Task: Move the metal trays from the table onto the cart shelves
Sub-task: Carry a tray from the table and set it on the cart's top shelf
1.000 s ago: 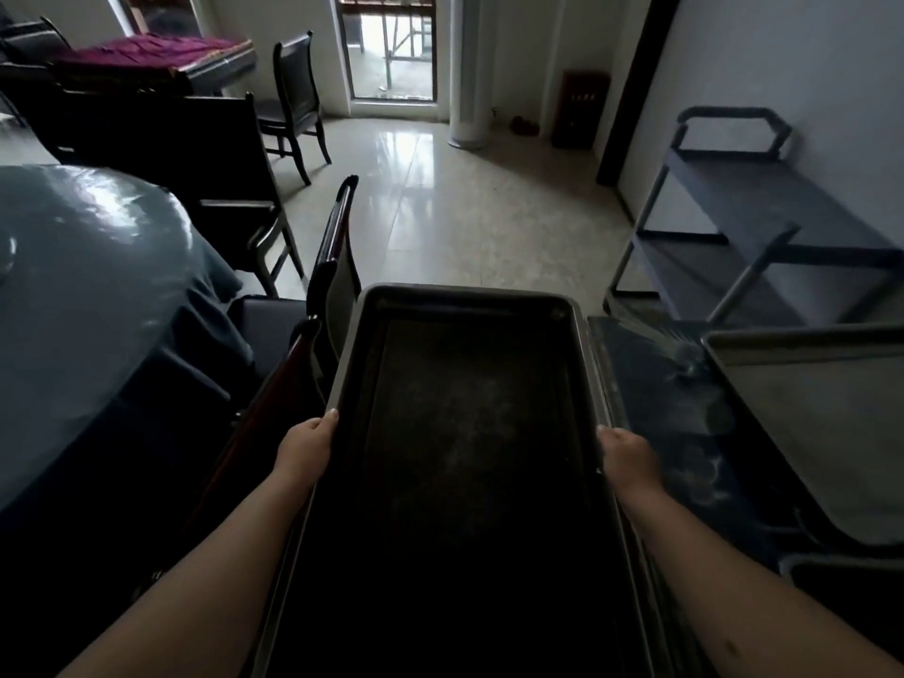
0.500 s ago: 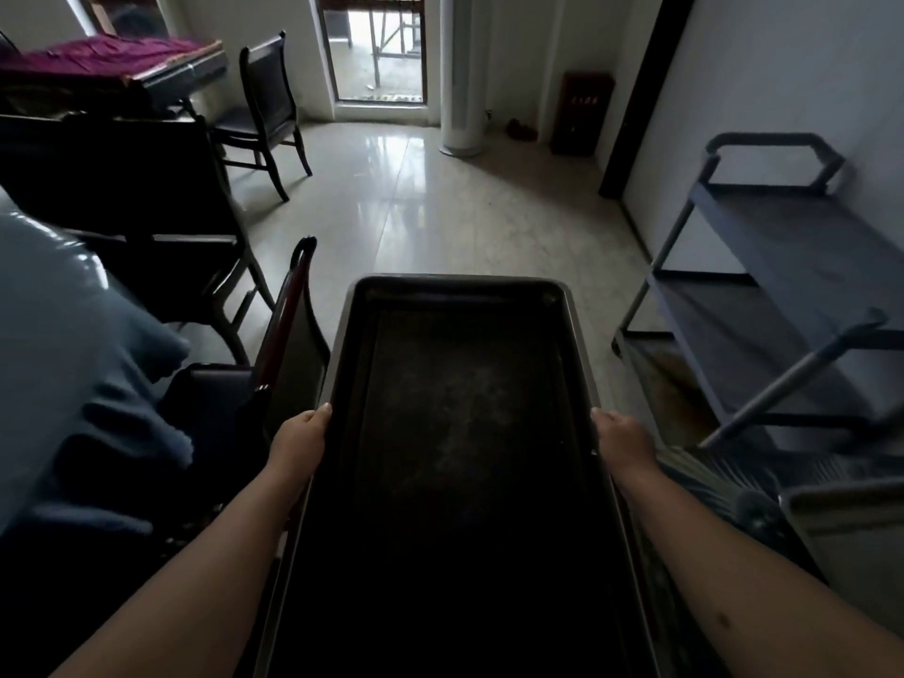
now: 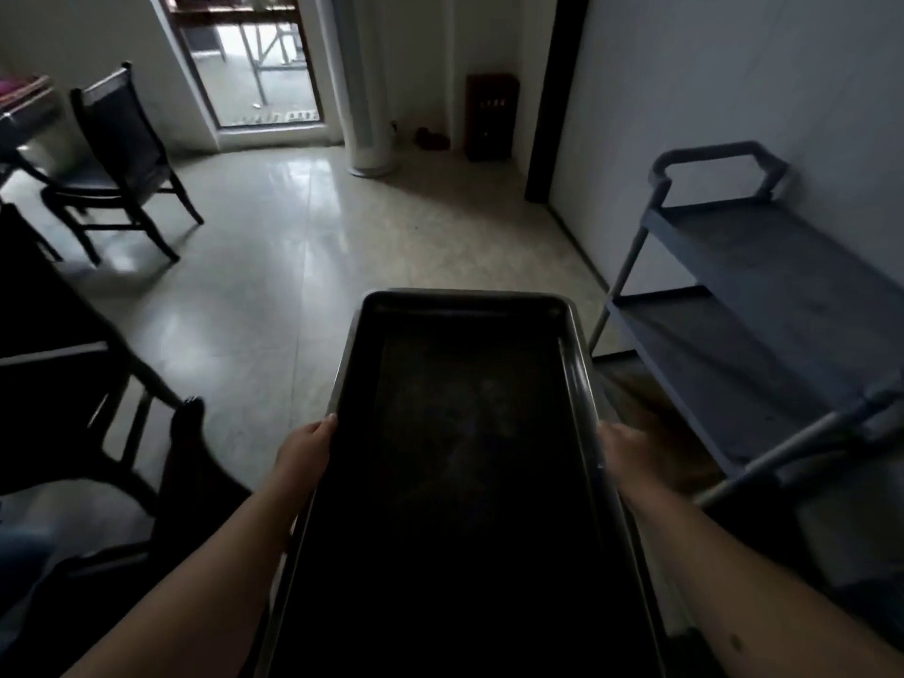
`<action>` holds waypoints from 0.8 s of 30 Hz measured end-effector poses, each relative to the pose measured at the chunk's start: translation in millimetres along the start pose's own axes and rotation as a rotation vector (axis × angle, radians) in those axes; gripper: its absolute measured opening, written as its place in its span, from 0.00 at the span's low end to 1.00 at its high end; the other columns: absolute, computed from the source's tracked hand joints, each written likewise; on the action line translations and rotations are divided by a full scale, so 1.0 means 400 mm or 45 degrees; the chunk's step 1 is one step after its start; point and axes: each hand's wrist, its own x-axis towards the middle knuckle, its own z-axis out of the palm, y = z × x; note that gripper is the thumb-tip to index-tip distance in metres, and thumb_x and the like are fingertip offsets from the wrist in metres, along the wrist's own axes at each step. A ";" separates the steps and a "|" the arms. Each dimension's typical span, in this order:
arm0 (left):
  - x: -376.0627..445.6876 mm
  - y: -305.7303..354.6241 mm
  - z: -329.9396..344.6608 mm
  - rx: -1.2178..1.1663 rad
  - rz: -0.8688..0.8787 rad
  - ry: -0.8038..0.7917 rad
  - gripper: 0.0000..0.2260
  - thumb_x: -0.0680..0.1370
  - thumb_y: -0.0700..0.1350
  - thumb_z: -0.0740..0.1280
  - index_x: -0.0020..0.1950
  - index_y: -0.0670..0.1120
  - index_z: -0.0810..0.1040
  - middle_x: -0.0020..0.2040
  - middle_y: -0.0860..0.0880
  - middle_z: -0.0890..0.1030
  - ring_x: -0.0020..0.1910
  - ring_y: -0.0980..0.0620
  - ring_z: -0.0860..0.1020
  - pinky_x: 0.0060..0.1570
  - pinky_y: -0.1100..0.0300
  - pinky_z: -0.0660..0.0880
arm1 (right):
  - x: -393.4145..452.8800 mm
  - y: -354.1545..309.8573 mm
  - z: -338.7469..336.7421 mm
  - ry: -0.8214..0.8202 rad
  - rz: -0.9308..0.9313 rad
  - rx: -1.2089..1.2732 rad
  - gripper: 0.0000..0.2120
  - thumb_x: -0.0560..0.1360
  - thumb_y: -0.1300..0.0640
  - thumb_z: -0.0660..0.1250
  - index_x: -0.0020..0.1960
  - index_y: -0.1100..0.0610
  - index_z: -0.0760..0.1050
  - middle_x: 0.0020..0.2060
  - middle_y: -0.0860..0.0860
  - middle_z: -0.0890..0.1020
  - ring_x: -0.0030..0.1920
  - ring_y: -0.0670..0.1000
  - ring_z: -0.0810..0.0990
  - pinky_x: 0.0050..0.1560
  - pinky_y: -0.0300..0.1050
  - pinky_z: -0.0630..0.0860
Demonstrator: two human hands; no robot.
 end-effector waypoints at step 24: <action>0.896 0.716 0.391 0.120 0.155 -0.286 0.19 0.83 0.54 0.61 0.56 0.40 0.83 0.43 0.42 0.83 0.40 0.45 0.81 0.40 0.54 0.76 | 0.863 -0.358 -0.145 0.314 0.210 0.173 0.17 0.79 0.51 0.57 0.52 0.62 0.78 0.49 0.61 0.81 0.53 0.62 0.78 0.46 0.45 0.68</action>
